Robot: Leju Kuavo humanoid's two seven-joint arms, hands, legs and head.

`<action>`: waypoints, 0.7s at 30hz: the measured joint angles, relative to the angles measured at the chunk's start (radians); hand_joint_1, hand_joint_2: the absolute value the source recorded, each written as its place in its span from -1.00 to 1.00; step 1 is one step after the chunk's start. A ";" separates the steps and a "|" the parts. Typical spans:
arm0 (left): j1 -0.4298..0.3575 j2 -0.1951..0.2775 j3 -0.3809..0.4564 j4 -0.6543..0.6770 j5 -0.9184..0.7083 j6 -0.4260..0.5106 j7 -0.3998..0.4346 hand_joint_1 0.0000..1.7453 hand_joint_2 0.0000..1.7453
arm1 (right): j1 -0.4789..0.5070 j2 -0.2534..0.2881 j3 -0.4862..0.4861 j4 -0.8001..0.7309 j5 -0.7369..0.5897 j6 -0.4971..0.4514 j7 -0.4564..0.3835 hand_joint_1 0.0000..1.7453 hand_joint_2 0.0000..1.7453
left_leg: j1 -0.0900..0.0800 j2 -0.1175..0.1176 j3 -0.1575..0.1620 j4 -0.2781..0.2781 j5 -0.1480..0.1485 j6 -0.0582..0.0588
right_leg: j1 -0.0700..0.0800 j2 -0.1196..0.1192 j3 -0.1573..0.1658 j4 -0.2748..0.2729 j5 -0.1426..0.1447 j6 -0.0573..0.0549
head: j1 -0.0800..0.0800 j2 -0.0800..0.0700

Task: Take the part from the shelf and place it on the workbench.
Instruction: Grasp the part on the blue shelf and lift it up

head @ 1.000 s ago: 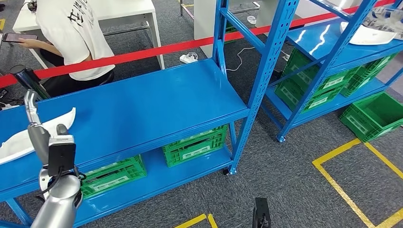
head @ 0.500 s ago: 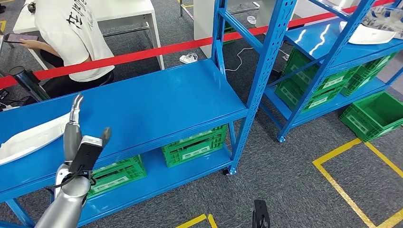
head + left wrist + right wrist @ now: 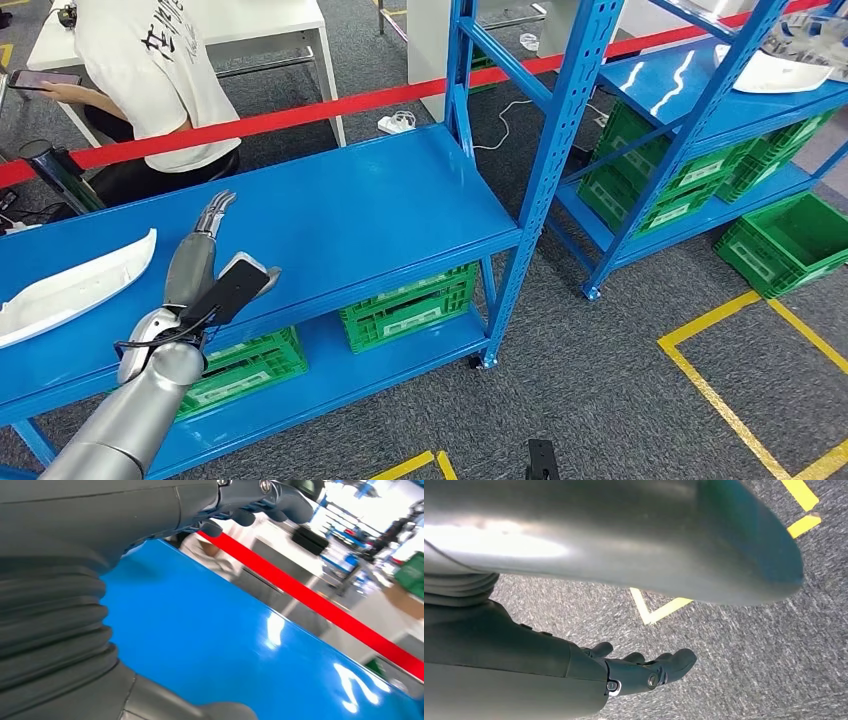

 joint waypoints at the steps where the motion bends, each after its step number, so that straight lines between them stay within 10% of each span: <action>1: -0.005 0.003 -0.004 0.005 -0.005 0.008 0.012 -1.00 1.00 | 0.000 0.000 0.000 0.000 0.001 0.000 0.001 -1.00 -1.00 | 0.000 0.000 0.000 0.000 0.000 0.000 | 0.000 0.000 0.000 0.000 0.000 0.000 | 0.000 0.000; 21: -0.073 0.123 -0.050 0.073 -0.099 0.046 0.320 -1.00 1.00 | 0.002 0.002 -0.009 0.003 -0.011 -0.027 -0.013 -1.00 -1.00 | 0.000 0.000 0.000 -0.004 0.000 -0.001 | 0.000 0.000 -0.002 0.000 -0.002 -0.002 | 0.000 0.000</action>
